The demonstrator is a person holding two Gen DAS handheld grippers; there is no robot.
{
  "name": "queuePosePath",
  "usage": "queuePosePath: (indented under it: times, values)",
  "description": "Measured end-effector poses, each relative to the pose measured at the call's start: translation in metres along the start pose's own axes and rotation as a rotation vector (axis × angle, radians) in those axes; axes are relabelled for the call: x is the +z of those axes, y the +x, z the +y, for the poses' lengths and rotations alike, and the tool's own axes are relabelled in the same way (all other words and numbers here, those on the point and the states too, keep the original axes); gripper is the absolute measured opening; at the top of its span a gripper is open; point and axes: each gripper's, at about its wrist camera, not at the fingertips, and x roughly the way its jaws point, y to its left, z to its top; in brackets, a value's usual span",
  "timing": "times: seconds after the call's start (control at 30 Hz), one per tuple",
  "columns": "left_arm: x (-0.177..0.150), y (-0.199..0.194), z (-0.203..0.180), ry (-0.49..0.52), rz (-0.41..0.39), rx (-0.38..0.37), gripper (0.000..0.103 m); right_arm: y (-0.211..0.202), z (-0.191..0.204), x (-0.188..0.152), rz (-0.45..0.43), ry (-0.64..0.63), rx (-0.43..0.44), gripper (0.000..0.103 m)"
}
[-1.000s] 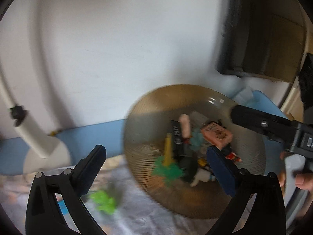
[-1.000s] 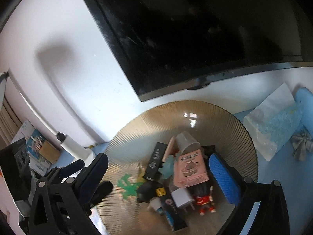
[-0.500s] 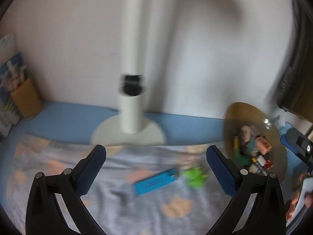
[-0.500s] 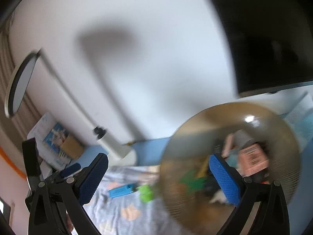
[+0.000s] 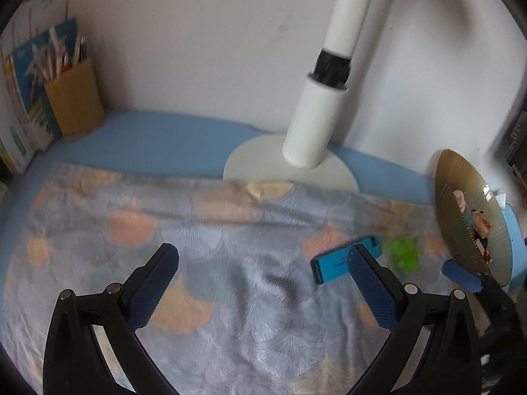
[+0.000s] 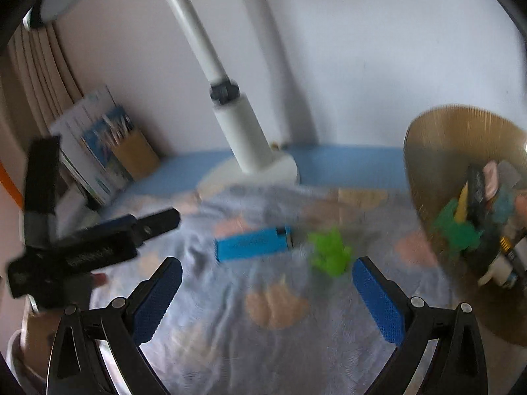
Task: Organize rigid objects
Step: 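Move both tools back over the blue lighter and green toy, then grasp the blue lighter with the left gripper while the right grasps the green translucent toy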
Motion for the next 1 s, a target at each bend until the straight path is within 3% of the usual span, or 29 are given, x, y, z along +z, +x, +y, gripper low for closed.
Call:
queuePosePath:
  times: [0.27,0.47,0.53,0.6,0.73,0.9,1.0]
  values:
    - [-0.016,0.024,-0.006,-0.020,0.052,-0.038,0.102,0.053,-0.022,-0.004,0.094,-0.015,-0.201,0.103]
    - [-0.022,0.032,-0.016,-0.031,0.058,-0.044,0.102,0.056,-0.019,0.006,0.083,-0.035,-0.272,0.071]
    - [-0.021,0.035,-0.020,-0.045,0.061,-0.048,0.102,0.054,-0.020,0.008,0.074,-0.037,-0.261,0.049]
    - [-0.020,0.038,-0.024,-0.058,0.068,-0.051,0.102,0.049,-0.025,0.008,0.064,-0.030,-0.259,0.034]
    - [-0.017,0.042,-0.043,-0.072,0.057,-0.029,0.102,0.026,-0.036,-0.005,0.034,0.010,-0.198,0.034]
    - [-0.018,0.050,-0.074,-0.061,0.056,0.000,0.102,0.013,-0.050,-0.018,0.037,0.045,-0.196,0.033]
    - [-0.019,0.061,-0.078,-0.110,0.062,0.044,0.102,0.006,-0.063,-0.022,0.026,0.088,-0.178,0.033]
